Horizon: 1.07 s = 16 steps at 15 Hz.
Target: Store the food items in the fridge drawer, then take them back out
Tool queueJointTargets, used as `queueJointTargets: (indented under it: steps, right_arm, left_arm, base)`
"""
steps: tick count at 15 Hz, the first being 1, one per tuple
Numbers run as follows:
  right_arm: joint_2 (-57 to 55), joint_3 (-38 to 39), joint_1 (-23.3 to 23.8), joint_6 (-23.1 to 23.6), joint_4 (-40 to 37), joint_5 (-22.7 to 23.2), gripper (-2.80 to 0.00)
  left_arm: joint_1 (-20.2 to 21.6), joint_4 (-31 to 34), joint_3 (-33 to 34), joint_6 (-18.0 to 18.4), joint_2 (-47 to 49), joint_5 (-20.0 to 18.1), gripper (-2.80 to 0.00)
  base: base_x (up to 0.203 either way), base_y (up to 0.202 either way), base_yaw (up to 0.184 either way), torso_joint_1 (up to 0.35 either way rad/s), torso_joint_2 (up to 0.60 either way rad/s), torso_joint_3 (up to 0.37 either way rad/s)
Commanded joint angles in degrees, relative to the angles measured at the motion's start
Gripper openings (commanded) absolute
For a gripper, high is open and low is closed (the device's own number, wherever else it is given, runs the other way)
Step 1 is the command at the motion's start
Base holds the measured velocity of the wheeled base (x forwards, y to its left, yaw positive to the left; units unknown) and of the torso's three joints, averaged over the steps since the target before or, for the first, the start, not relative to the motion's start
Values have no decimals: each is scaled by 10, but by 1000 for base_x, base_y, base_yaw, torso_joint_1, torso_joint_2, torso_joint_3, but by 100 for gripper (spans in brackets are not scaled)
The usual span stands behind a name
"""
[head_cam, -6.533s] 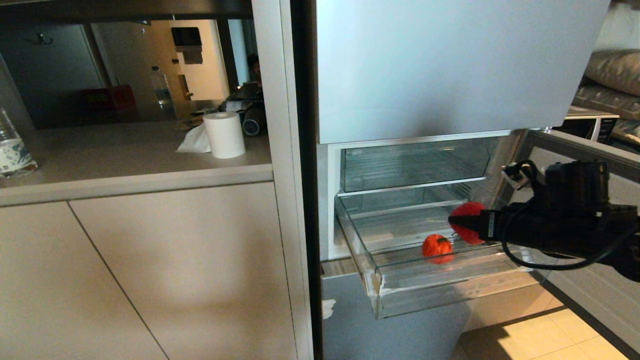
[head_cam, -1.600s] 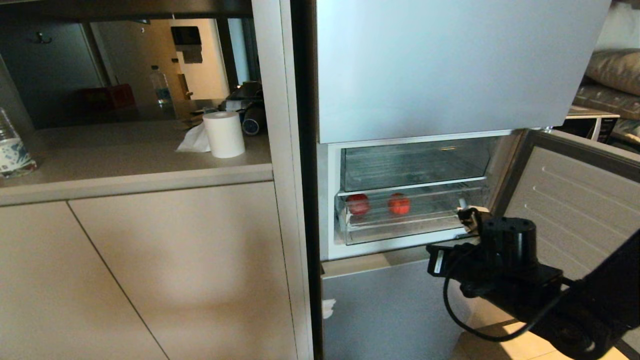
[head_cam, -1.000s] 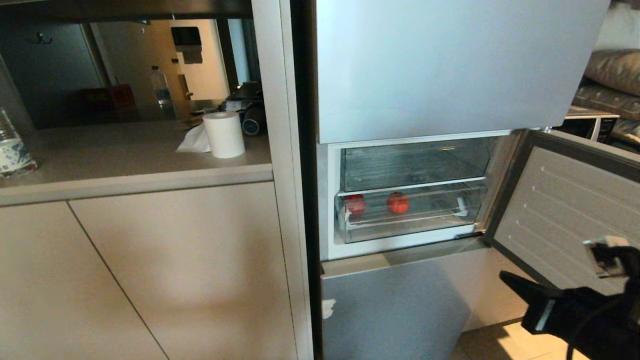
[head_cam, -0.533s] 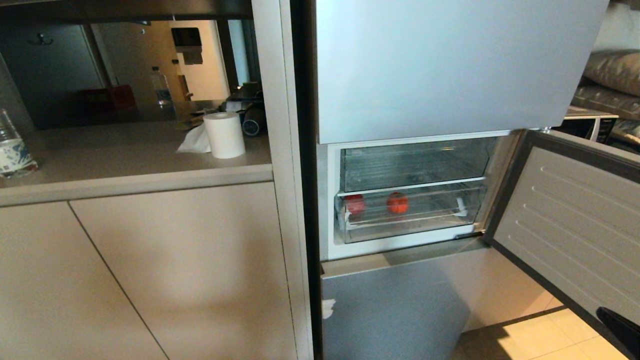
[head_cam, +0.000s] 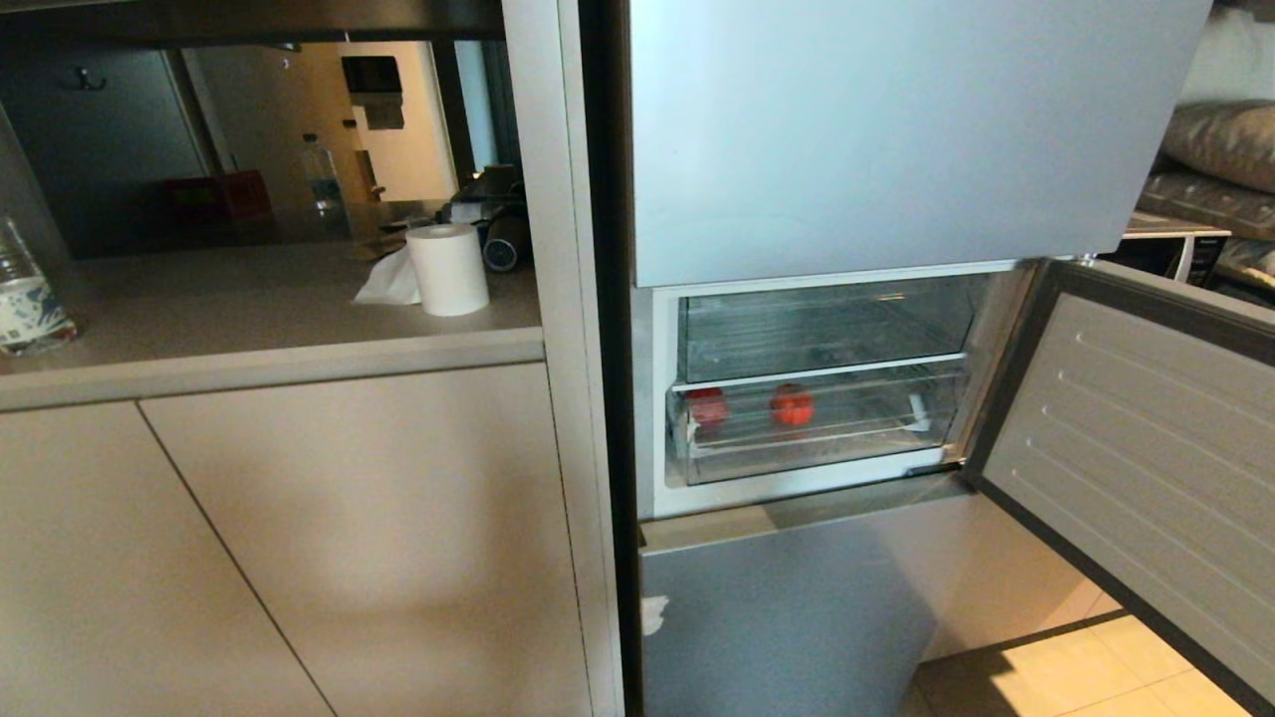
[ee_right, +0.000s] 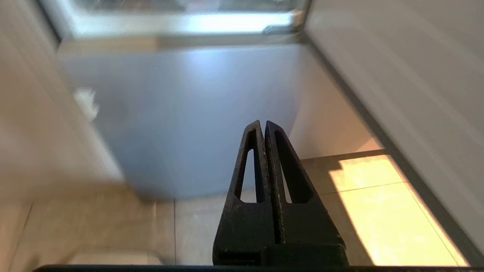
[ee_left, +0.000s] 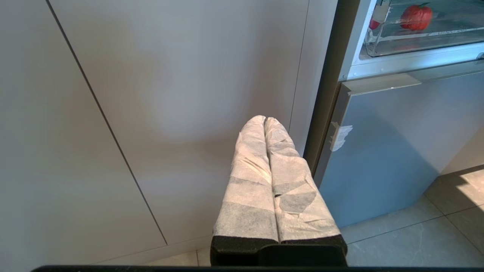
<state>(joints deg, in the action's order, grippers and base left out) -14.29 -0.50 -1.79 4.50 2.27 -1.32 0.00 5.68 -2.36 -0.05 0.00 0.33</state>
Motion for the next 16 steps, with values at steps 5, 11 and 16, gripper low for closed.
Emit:
queueJointTargets:
  steps: [5,11,16]
  right_arm:
    - [142,6,20,-1,-27,16,-280]
    - [142,6,20,2,-27,14,-280]
    - [142,5,20,-3,-27,12,-280]
  left_arm:
    - [0,0,0,0,0,0,-280]
    - [0,0,0,0,0,0,-280]
    - [0,0,0,0,0,0,-280]
  base:
    - [0,0,0,0,0,0]
    - [0,0,0,0,0,0]
    - [4,8,-148,2,0,-1]
